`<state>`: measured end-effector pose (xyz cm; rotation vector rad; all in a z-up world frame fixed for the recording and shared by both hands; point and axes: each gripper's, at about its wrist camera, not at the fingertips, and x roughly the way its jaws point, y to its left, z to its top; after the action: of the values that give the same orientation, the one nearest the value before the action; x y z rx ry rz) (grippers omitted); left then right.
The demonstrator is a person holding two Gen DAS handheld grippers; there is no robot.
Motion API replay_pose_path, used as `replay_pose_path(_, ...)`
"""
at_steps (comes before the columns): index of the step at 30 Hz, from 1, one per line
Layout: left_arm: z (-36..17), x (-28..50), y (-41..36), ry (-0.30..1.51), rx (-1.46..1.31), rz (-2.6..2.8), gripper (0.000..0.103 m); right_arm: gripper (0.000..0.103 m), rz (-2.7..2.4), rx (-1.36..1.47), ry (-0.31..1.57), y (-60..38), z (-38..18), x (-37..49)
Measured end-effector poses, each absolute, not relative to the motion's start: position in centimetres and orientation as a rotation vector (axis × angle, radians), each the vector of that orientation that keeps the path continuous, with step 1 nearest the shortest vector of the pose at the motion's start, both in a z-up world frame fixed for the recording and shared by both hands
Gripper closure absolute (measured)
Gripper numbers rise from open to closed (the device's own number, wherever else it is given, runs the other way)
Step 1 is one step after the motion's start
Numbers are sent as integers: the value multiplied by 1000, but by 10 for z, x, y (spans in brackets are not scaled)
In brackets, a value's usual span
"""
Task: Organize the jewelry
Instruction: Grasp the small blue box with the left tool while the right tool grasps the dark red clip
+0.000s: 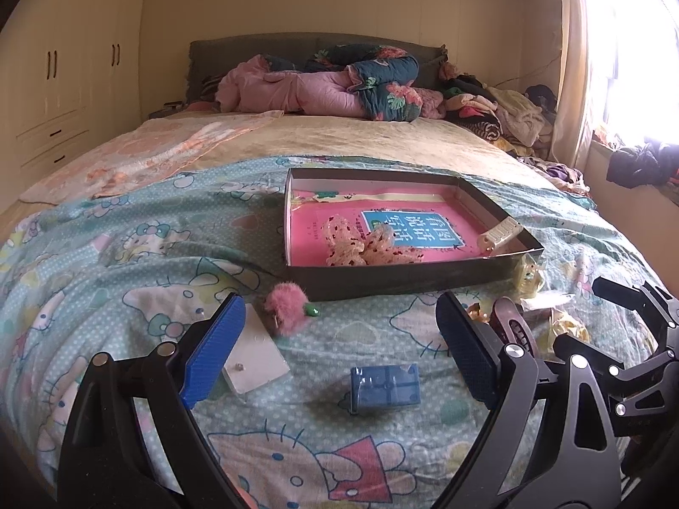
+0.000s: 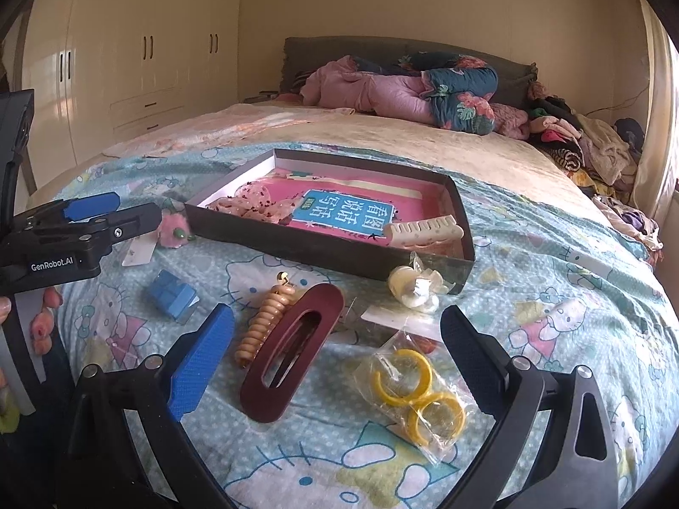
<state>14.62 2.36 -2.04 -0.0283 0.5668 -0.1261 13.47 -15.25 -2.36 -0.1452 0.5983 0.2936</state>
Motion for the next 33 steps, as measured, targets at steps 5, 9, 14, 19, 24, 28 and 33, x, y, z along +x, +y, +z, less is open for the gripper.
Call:
replay_pose_path(5, -32, 139, 26, 598, -25, -127, 21, 8, 297, -156, 601, -149, -27, 130)
replay_pose_path(9, -34, 138, 29, 615, -34, -130, 21, 13, 304, -158, 613, -145, -32, 128)
replay_pose_path(14, -39, 140, 25, 655, -24, -131, 21, 23, 315, -172, 642, -140, -39, 129)
replay_pose_path(19, -46, 145, 20, 703, -13, -148, 21, 32, 312, -163, 666, -138, -46, 133)
replay_pose_path(24, -52, 148, 13, 735, -12, -181, 28, 40, 310, -145, 696, -138, -52, 139)
replay_pose_path(28, -58, 152, 11, 769, -23, -188, 36, 44, 310, -121, 725, -139, -57, 146)
replay_pose_path(33, -65, 157, 7, 805, -32, -193, 46, 57, 326, -94, 752, -136, -63, 152)
